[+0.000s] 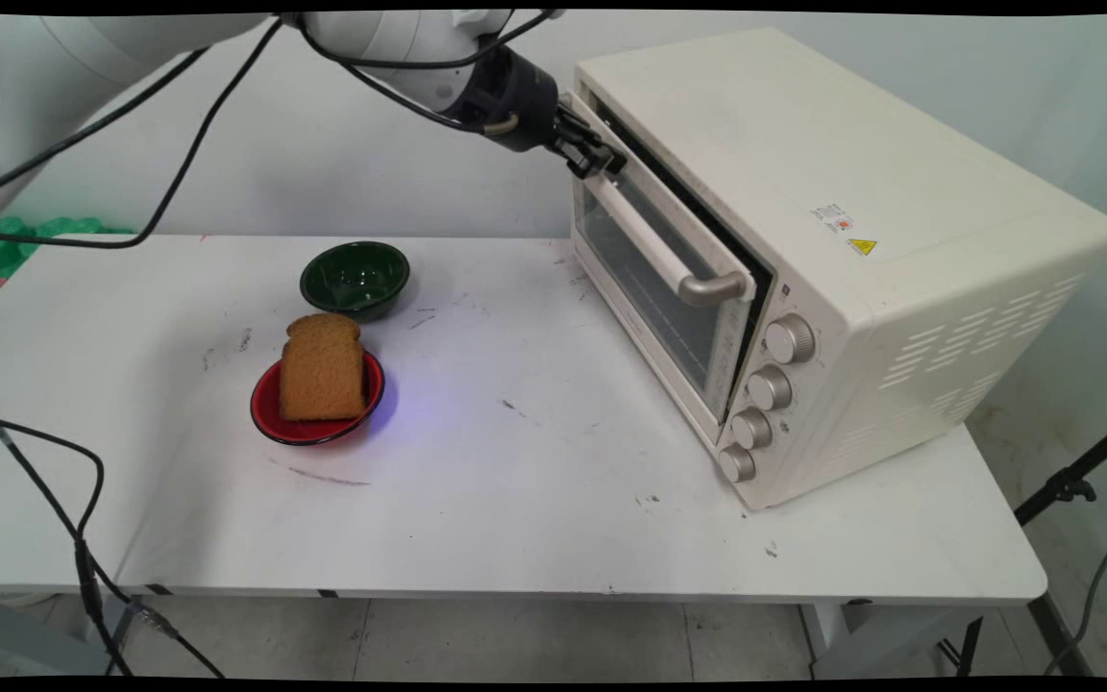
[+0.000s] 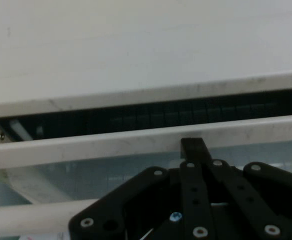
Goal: Open the oven
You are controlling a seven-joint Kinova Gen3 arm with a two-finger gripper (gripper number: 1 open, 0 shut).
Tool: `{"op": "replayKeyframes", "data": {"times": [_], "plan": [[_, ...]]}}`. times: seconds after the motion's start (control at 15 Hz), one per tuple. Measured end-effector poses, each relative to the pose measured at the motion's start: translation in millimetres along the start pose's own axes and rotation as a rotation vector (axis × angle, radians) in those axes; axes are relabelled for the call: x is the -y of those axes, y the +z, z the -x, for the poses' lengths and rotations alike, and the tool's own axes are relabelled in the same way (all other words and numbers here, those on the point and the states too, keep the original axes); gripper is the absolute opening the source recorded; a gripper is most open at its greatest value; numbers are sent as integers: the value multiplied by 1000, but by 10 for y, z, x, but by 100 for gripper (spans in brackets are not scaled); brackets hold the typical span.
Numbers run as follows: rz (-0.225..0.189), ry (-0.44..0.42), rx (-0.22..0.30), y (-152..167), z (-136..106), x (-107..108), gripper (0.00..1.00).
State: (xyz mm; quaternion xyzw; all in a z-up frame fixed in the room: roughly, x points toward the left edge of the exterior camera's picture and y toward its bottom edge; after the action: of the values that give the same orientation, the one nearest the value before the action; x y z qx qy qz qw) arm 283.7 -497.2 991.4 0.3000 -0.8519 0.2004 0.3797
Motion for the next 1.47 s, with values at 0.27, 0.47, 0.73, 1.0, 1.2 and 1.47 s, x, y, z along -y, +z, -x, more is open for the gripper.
{"op": "replayKeyframes", "data": {"times": [0.27,0.47,0.73,1.0,1.2,1.47], "plan": [[8,14,8,-90,107,31,0],[18,19,14,-156,198,47,0],[27,14,19,-237,351,71,0],[32,8,24,-293,487,87,0],[36,3,29,-328,593,91,0],[39,-4,36,-361,756,96,0]]}}
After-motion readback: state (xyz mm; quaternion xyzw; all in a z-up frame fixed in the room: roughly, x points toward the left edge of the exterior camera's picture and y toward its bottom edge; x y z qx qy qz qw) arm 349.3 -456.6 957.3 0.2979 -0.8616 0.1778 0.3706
